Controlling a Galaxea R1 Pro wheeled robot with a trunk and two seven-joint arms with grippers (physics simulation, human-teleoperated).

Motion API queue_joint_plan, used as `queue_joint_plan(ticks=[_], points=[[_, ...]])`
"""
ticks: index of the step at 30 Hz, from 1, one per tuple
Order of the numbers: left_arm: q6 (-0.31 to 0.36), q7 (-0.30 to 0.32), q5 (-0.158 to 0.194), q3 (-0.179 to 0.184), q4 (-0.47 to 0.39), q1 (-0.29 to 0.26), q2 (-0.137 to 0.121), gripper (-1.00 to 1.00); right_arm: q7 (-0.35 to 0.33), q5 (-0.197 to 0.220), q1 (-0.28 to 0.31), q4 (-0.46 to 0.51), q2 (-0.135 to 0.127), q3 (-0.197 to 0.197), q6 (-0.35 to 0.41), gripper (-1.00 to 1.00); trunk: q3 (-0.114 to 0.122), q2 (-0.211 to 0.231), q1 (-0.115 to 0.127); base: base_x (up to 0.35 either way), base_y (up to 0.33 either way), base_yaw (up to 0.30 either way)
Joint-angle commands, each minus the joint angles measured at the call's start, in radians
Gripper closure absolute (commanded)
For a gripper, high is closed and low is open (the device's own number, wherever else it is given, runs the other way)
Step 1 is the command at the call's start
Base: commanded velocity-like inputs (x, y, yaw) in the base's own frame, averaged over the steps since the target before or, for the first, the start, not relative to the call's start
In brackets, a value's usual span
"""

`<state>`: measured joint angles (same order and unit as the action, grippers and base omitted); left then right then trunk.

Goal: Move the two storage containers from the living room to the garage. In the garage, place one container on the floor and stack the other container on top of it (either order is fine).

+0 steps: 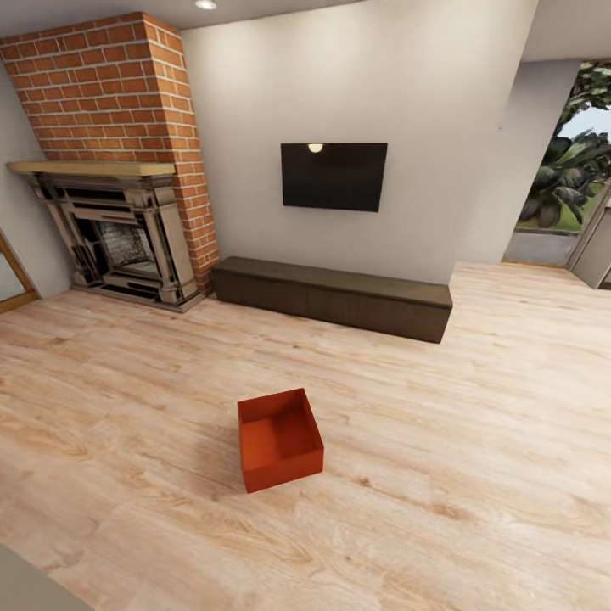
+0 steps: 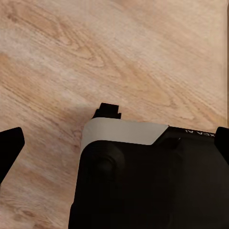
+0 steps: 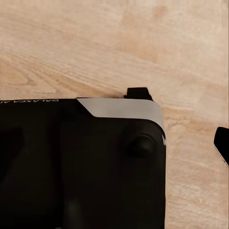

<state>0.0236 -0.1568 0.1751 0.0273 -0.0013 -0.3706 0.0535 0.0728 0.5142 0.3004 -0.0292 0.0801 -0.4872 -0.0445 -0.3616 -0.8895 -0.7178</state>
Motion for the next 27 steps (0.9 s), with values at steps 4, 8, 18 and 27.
queue_joint_plan(ticks=[4, 8, 18, 27], points=[[0.002, -0.003, 0.008, 0.003, 0.000, -0.001, 0.000, -1.00, 0.001, 0.009, 0.001, -0.003, 0.001, -0.008, -0.005, -1.00, -0.001, -0.001, -0.001, 0.323, 0.000, 0.000], [0.002, -0.003, 0.007, 0.003, 0.000, -0.001, 0.000, -1.00, 0.001, 0.009, 0.001, -0.003, 0.001, -0.008, -0.005, -1.00, -0.001, -0.001, -0.001, 0.323, 0.000, 0.000], [0.002, -0.003, 0.007, 0.003, 0.000, -0.001, 0.000, -1.00, 0.001, 0.009, 0.002, -0.003, 0.001, -0.008, -0.005, -1.00, -0.001, -0.001, -0.001, 0.323, 0.000, 0.000], [0.002, -0.003, 0.007, 0.003, 0.000, -0.001, 0.000, -1.00, 0.001, 0.009, 0.001, -0.003, 0.001, -0.008, -0.005, -1.00, -0.001, -0.001, -0.001, 0.323, 0.000, 0.000]])
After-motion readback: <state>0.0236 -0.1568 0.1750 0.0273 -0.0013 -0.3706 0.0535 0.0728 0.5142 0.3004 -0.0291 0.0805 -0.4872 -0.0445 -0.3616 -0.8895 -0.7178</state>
